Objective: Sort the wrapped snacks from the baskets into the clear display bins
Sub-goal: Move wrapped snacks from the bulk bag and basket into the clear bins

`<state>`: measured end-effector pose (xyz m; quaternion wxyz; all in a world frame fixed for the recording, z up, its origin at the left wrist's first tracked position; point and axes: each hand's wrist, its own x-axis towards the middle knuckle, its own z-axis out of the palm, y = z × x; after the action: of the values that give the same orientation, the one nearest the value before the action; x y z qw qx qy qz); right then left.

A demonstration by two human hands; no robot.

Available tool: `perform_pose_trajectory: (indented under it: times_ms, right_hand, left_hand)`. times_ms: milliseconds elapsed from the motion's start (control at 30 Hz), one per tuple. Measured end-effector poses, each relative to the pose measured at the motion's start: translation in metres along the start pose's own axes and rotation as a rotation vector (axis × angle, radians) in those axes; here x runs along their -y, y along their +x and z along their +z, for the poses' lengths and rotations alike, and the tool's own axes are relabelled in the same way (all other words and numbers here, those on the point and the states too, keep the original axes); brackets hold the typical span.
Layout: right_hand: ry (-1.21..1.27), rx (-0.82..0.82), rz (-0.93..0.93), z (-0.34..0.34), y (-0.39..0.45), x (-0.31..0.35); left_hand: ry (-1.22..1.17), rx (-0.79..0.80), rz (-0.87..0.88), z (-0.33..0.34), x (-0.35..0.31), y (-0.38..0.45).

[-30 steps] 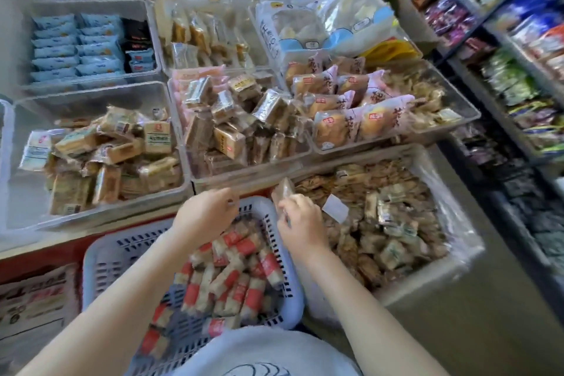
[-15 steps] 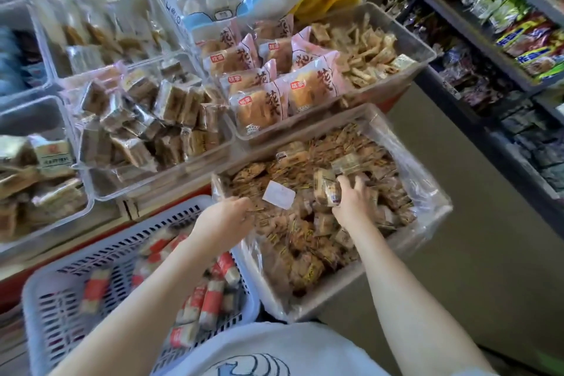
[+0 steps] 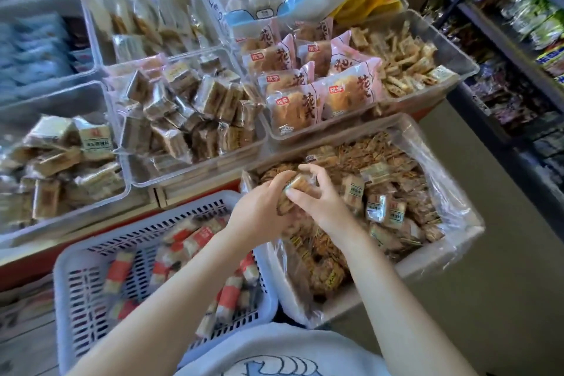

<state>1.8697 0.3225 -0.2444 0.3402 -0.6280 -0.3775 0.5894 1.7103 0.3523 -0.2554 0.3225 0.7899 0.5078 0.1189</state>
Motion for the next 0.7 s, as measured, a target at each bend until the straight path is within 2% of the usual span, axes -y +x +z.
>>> perform_pose_trajectory:
  times_ms: [167,300,400,533,600,700]
  right_hand:
    - [-0.134,0.139,-0.033,0.079,0.015,0.027]
    - [-0.237,0.099,-0.138,0.166,0.031,0.042]
    - [-0.502,0.053,-0.292,0.235,0.044,0.049]
    - [-0.898,0.080,-0.636,0.315,0.083,0.046]
    - [-1.054,0.084,-0.689,0.335,0.105,0.040]
    - [-1.267,0.072,-0.669,0.341,0.124,0.024]
  left_hand:
    - [-0.138,-0.097,-0.110,-0.054,0.058,-0.047]
    - [-0.249,-0.239,-0.290,-0.103,0.115,-0.095]
    - [-0.338,-0.355,-0.421,-0.137,0.162,-0.130]
    - [-0.314,-0.483,-0.542,-0.177,0.218,-0.162]
    - [-0.309,-0.541,-0.562,-0.195,0.242,-0.169]
    - [-0.273,-0.646,-0.544,-0.221,0.269,-0.163]
